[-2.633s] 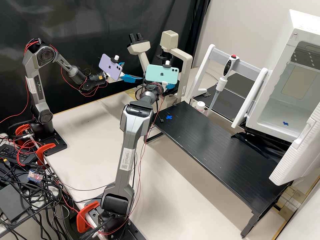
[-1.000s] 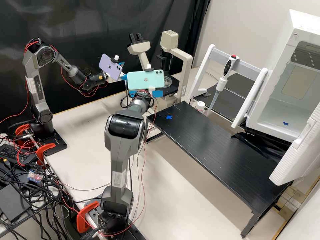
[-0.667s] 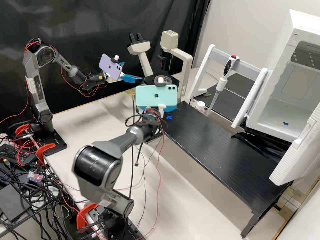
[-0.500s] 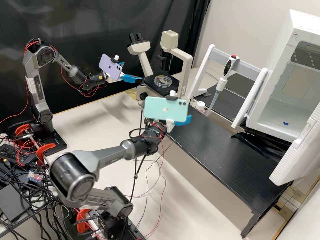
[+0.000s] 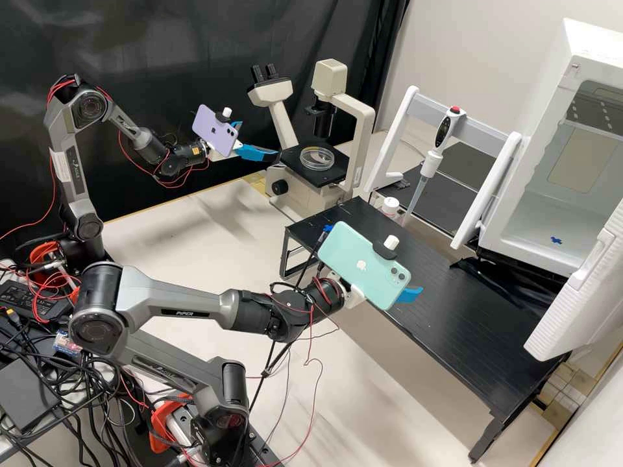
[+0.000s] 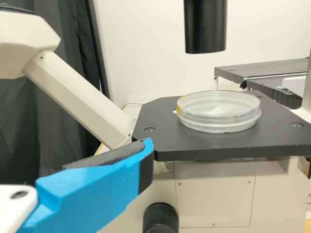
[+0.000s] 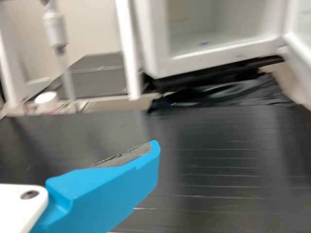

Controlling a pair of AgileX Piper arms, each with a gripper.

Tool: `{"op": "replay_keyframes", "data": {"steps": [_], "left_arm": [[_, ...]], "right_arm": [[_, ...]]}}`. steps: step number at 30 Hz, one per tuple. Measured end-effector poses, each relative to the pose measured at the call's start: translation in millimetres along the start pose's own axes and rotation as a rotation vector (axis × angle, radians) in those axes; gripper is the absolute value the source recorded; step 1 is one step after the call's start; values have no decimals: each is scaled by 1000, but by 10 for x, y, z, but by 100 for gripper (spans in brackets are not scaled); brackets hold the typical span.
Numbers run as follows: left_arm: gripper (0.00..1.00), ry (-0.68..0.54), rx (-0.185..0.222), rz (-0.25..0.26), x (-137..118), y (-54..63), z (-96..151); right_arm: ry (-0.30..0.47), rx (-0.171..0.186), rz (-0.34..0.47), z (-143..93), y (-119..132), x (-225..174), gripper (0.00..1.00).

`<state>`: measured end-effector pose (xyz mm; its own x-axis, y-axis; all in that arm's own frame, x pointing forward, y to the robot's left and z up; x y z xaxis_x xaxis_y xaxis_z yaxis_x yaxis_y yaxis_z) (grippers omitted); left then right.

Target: Move the petri dish to the microscope

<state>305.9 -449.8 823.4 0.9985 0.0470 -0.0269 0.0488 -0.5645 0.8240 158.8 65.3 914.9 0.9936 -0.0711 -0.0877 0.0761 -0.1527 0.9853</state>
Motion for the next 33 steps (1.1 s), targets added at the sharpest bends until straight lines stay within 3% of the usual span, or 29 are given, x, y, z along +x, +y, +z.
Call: {"op": "replay_keyframes", "data": {"steps": [6, 9, 12, 18, 21, 24, 30, 33], "left_arm": [[100, 0, 0, 0, 0, 0, 0], [100, 0, 0, 0, 0, 0, 0], [100, 0, 0, 0, 0, 0, 0], [100, 0, 0, 0, 0, 0, 0], [100, 0, 0, 0, 0, 0, 0], [100, 0, 0, 0, 0, 0, 0], [100, 0, 0, 0, 0, 0, 0], [100, 0, 0, 0, 0, 0, 0]], "right_arm": [[81, -50, 39, -261, 99, -70, 100], [148, -105, 14, -441, 98, -61, 100], [235, -215, -43, -649, 39, -22, 100], [354, -388, -194, -965, -146, 315, 100], [326, -458, -256, -1025, -300, 610, 100], [250, -516, -290, -994, -449, 855, 100], [90, -525, -251, -867, -457, 1010, 100], [-42, -456, -178, -732, -338, 1030, 100]]}}
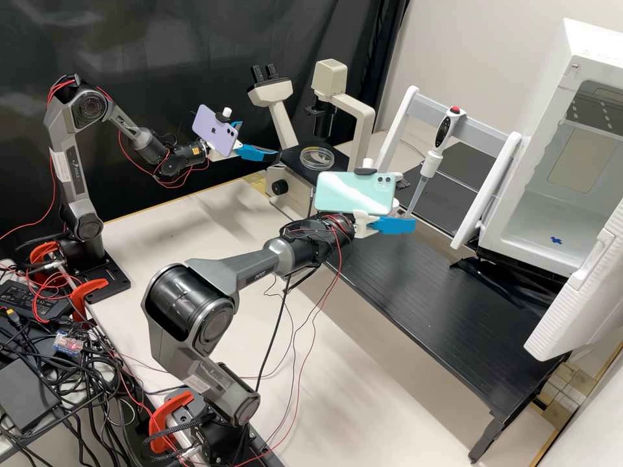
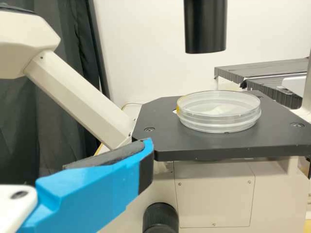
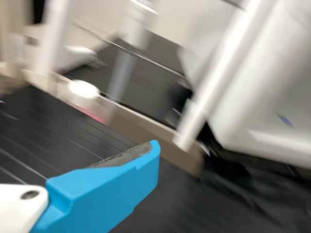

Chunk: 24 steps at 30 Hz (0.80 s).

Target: Move the petri dish to the microscope

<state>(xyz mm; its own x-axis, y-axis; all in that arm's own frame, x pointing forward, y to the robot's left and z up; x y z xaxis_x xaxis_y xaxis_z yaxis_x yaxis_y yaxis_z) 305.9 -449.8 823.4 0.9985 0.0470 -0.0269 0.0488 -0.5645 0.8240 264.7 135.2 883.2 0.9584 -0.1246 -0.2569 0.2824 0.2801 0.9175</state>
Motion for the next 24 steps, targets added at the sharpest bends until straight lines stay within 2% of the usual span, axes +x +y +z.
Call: {"op": "replay_keyframes", "data": {"steps": [1, 3, 6, 7, 9, 12, 13, 16, 17, 19, 21, 24], "left_arm": [[100, 0, 0, 0, 0, 0, 0], [100, 0, 0, 0, 0, 0, 0], [100, 0, 0, 0, 0, 0, 0], [100, 0, 0, 0, 0, 0, 0], [100, 0, 0, 0, 0, 0, 0], [100, 0, 0, 0, 0, 0, 0], [100, 0, 0, 0, 0, 0, 0], [100, 0, 0, 0, 0, 0, 0], [100, 0, 0, 0, 0, 0, 0], [100, 0, 0, 0, 0, 0, 0], [100, 0, 0, 0, 0, 0, 0], [100, 0, 0, 0, 0, 0, 0]], "right_arm": [[-27, 19, 9, 35, 9, 0, 100], [-132, 93, 44, 178, 16, -25, 100], [-252, 196, 104, 334, 21, -101, 100], [-273, 213, 119, 358, 23, -122, 100], [-341, 274, 183, 439, 26, -202, 100], [-407, 306, 278, 494, 10, -317, 100], [-424, 330, 333, 506, -1, -369, 100], [-461, 329, 480, 529, -33, -465, 100], [-457, 317, 526, 525, -38, -485, 100], [-437, 318, 612, 525, -77, -524, 100], [-373, 306, 700, 499, -107, -556, 100], [-231, 280, 786, 414, -147, -586, 100]]}}
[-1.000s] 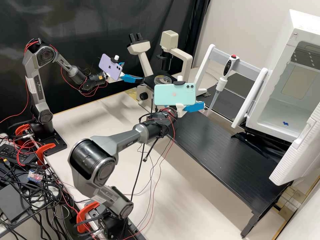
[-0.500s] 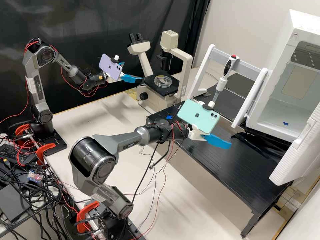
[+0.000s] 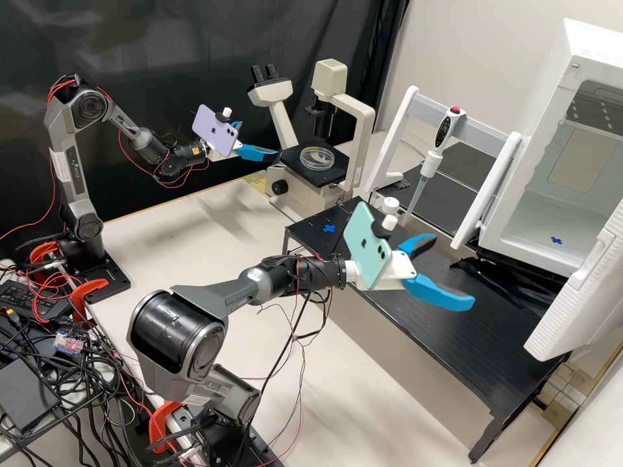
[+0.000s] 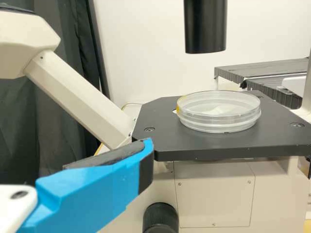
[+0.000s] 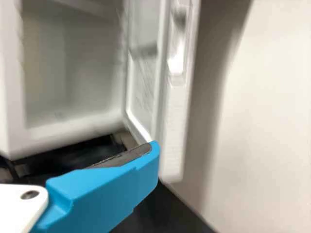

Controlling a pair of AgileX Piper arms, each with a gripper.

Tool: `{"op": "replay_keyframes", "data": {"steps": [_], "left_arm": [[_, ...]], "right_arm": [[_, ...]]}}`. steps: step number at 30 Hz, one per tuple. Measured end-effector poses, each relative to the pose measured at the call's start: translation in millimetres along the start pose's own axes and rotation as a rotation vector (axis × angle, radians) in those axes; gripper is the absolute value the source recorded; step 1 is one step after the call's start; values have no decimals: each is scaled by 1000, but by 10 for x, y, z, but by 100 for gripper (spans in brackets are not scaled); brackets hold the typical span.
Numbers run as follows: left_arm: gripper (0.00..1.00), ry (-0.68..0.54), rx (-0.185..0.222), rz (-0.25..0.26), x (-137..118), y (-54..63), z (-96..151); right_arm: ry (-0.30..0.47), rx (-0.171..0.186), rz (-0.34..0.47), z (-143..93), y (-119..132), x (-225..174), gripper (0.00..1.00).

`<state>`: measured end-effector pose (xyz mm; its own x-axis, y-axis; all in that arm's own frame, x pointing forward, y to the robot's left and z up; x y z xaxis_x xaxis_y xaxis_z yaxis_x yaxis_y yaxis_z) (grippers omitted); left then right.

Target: Move the petri dish to the microscope

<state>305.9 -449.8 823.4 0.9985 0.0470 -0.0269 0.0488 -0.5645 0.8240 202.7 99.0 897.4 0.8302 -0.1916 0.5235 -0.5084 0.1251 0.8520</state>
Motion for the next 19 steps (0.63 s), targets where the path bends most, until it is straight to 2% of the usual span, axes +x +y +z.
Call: {"op": "replay_keyframes", "data": {"steps": [4, 7, 11, 19], "left_arm": [[100, 0, 0, 0, 0, 0, 0], [100, 0, 0, 0, 0, 0, 0], [100, 0, 0, 0, 0, 0, 0], [100, 0, 0, 0, 0, 0, 0]], "right_arm": [[226, 47, 6, -132, -97, -118, 100], [315, 53, -35, -200, -183, -163, 100], [370, 43, -85, -245, -312, -174, 100], [368, 44, -130, -227, -484, -142, 100]]}}
